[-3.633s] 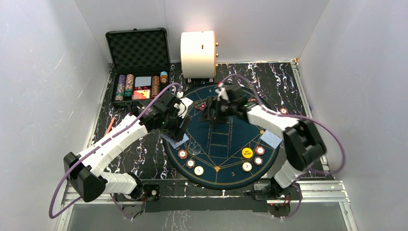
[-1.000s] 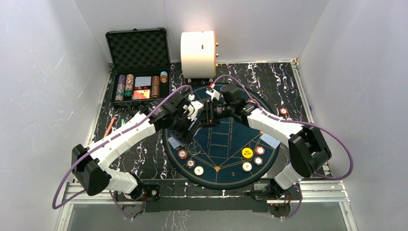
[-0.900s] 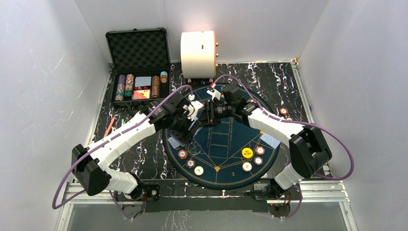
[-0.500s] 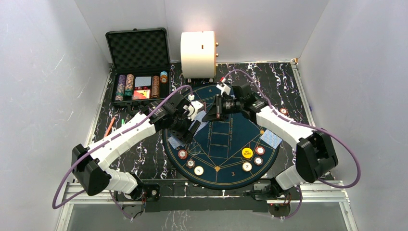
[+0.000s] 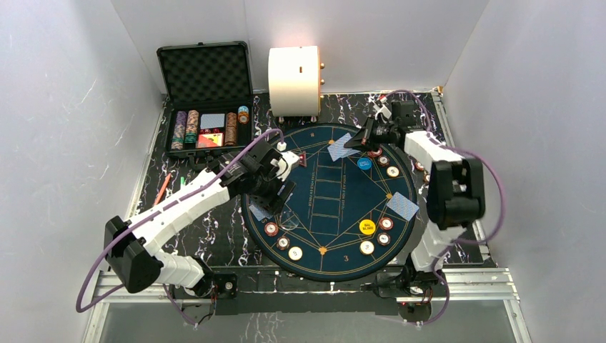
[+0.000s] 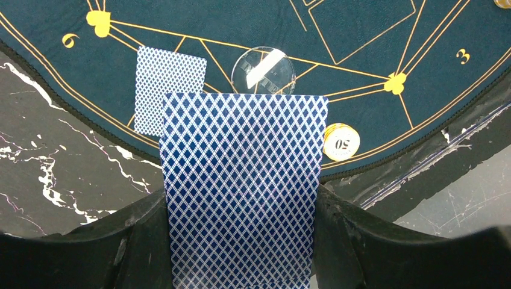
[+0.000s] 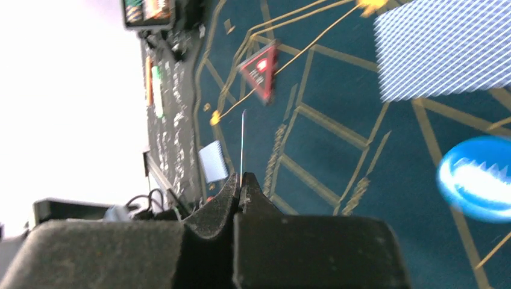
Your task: Distribute texas hold em gaming equipment
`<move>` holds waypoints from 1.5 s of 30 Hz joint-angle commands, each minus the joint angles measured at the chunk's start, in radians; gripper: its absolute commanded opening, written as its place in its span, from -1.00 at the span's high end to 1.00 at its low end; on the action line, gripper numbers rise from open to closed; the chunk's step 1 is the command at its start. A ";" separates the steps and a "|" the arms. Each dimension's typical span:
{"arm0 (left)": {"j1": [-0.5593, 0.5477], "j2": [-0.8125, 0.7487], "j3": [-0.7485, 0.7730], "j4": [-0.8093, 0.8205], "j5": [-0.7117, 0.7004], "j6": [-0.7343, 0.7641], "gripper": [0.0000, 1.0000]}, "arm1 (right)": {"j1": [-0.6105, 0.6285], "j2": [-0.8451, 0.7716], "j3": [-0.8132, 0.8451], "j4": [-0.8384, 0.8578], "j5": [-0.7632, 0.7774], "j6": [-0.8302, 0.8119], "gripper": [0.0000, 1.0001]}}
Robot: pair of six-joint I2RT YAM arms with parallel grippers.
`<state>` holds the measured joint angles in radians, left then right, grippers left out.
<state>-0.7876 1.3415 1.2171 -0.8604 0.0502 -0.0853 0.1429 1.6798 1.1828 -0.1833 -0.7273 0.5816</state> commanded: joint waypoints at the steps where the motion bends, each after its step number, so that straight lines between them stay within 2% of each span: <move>1: -0.001 -0.056 -0.011 0.013 0.021 0.014 1.00 | -0.039 0.213 0.155 -0.015 -0.025 -0.113 1.00; 6: -0.001 -0.055 -0.021 0.029 0.047 0.021 1.00 | -0.054 0.408 0.320 -0.106 0.020 -0.227 1.00; 13: 0.000 -0.060 -0.053 0.050 0.065 0.021 1.00 | -0.063 0.541 0.456 -0.175 0.101 -0.309 1.00; 29: -0.001 -0.045 -0.039 0.052 0.076 0.013 1.00 | -0.071 0.579 0.510 -0.209 0.199 -0.340 0.96; 31: -0.001 -0.042 -0.036 0.051 0.077 0.013 1.00 | -0.072 0.582 0.528 -0.232 0.204 -0.349 0.88; 38: -0.001 -0.035 -0.018 0.030 0.072 0.015 1.00 | -0.072 0.592 0.730 -0.485 0.337 -0.371 0.29; 41: -0.001 -0.027 0.000 0.018 0.067 0.013 1.00 | -0.071 0.565 0.816 -0.587 0.369 -0.370 -0.12; 43: -0.001 -0.021 0.016 0.010 0.069 0.012 1.00 | -0.071 0.551 0.902 -0.700 0.407 -0.374 -0.33; 45: -0.001 -0.014 0.033 0.001 0.069 0.011 1.00 | -0.071 0.496 0.913 -0.721 0.455 -0.378 -0.52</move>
<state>-0.7876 1.3361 1.1797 -0.8337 0.1051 -0.0715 0.0780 2.2875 2.0018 -0.7433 -0.3721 0.2249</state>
